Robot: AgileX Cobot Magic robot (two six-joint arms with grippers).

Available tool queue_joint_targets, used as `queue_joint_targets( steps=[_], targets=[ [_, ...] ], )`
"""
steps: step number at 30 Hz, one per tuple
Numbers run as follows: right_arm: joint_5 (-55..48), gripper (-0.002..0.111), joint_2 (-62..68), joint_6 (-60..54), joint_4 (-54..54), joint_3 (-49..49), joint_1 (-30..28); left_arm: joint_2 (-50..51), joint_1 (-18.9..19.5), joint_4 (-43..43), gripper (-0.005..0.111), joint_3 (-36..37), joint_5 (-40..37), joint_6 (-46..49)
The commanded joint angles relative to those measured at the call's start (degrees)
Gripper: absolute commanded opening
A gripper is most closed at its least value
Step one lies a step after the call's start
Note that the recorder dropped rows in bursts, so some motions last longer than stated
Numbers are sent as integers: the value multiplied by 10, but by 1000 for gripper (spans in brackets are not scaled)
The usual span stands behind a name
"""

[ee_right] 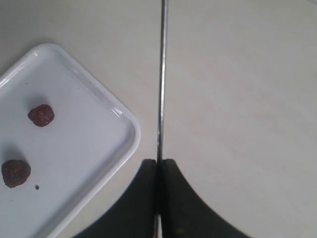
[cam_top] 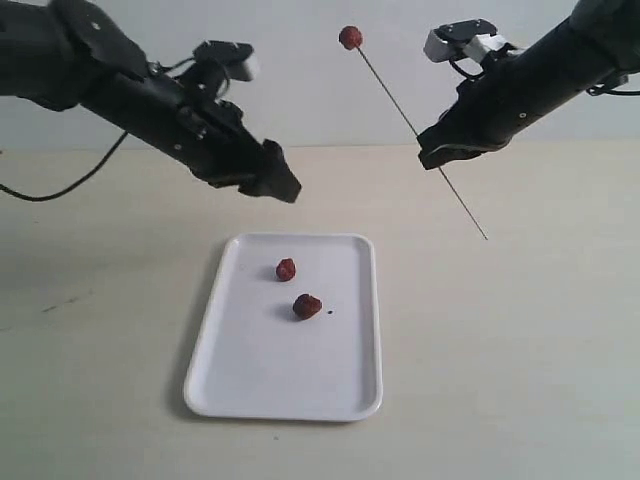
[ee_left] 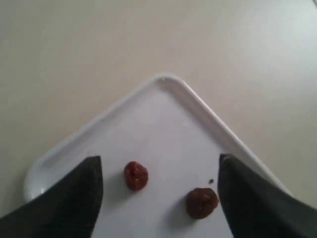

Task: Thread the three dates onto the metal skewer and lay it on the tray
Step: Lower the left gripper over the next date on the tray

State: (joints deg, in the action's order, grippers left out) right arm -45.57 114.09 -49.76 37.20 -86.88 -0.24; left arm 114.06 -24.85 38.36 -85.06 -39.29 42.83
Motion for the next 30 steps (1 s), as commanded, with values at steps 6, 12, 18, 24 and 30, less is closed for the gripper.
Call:
queue_joint_targets(
  steps=[6, 12, 18, 24, 30],
  targets=[
    [-15, 0, -3, 4, 17, -4, -2, 53, -109, -299, 65, -4, 19, -402],
    [-16, 0, -3, 4, 32, -4, -1, 61, -132, -327, 65, -4, 13, -501],
    [-24, 0, -3, 2, 32, -4, -1, 79, -157, -327, 65, -4, 10, -519],
    [-29, 0, -2, 2, 32, -4, -1, 100, -158, -333, 65, -4, 12, -521],
    [-29, 0, -1, 0, 32, -4, -1, 110, -158, -333, 65, -4, 14, -527]
  ],
)
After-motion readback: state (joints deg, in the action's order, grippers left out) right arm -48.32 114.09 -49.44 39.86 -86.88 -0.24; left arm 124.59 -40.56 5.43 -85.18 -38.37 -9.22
